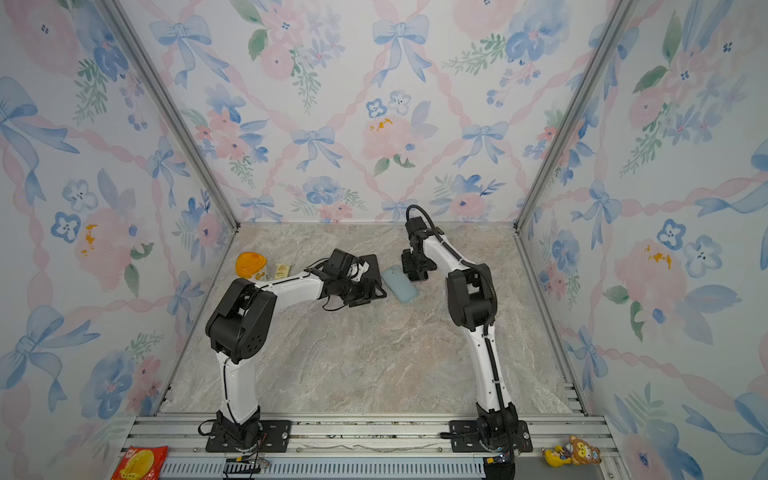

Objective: Put the phone into the phone case

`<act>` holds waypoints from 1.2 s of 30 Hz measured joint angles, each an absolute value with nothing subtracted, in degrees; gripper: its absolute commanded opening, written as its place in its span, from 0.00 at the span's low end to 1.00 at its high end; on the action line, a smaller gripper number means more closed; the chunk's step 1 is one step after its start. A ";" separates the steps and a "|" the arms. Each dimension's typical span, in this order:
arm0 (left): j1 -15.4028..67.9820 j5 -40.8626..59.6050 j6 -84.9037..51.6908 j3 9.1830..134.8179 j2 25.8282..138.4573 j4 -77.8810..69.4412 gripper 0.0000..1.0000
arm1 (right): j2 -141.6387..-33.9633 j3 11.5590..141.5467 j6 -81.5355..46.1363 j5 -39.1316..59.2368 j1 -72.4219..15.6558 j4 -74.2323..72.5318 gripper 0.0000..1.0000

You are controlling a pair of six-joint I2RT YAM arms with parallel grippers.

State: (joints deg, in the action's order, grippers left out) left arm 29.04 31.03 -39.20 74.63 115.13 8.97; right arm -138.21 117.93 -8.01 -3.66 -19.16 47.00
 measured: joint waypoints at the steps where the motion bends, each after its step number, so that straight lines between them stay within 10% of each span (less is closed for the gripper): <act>1: 29.04 31.20 -39.20 74.63 115.13 8.95 0.74 | -137.34 116.40 -7.66 -3.49 -19.27 46.33 0.65; 36: 37.69 30.65 -39.68 74.32 116.46 11.29 0.62 | -114.74 79.48 -10.22 -3.51 -26.02 34.44 0.62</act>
